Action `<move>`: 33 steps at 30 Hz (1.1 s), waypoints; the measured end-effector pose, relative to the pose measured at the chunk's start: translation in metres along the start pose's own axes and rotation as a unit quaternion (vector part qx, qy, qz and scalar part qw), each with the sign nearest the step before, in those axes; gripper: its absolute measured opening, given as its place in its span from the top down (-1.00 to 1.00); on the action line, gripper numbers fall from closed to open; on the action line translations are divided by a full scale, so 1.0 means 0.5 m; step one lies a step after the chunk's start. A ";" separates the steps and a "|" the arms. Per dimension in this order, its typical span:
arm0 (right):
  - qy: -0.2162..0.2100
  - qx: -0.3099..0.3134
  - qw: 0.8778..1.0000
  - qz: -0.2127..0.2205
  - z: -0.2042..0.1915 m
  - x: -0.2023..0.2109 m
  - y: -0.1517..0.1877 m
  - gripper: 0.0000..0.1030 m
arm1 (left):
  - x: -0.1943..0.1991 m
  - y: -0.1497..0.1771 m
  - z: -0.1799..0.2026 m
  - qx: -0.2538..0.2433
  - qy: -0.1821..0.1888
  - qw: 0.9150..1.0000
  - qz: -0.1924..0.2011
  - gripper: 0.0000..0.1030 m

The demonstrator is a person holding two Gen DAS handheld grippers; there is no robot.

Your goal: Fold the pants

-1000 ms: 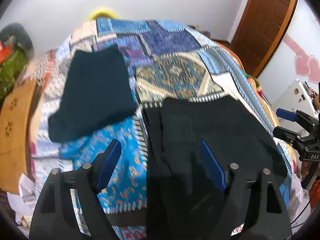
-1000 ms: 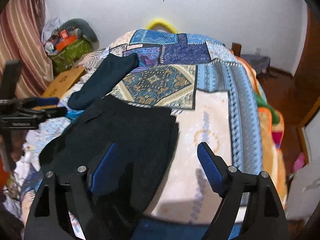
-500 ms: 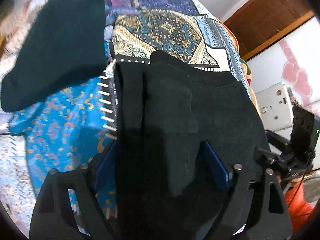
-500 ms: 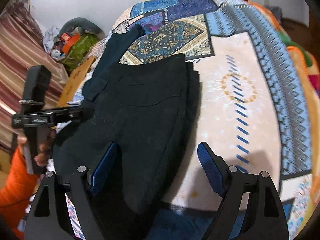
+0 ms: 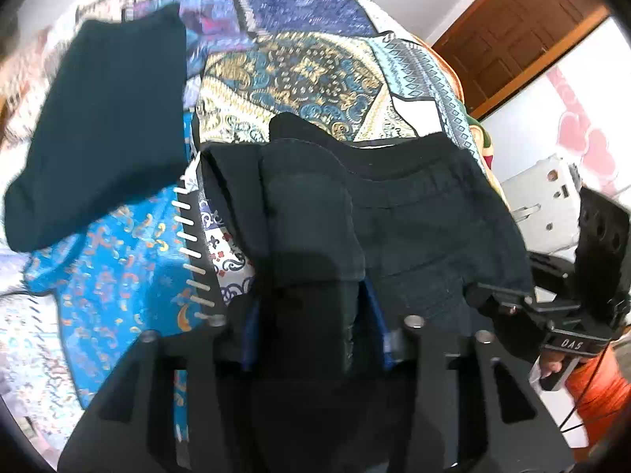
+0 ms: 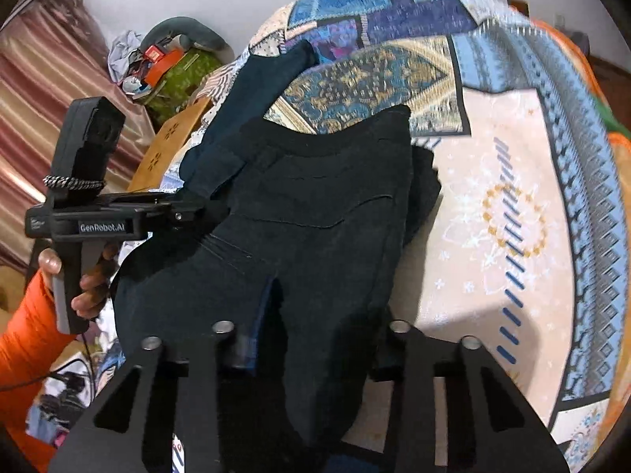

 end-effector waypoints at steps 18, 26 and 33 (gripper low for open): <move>0.005 0.119 0.987 0.107 -0.177 0.110 -0.094 0.59 | 0.269 0.045 0.035 -0.050 -0.069 0.981 0.173 0.44; -0.018 0.157 0.976 0.151 -0.250 0.076 -0.226 0.59 | 0.378 -0.029 -0.061 -0.022 -0.099 0.965 0.241 0.45; -0.045 0.149 0.976 0.151 -0.256 -0.018 -0.326 0.59 | 0.367 -0.127 -0.195 0.011 -0.124 0.957 0.261 0.45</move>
Point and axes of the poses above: each gripper's, at about its wrist camera, not at the fingertips, and x roughly against the way its jaws point, z to its right, y to its underside, the point moved 1 cm from there along -x, roughly the way its jaws point, and after that the axes turned 1 degree about -y, right-handed, at the moved point
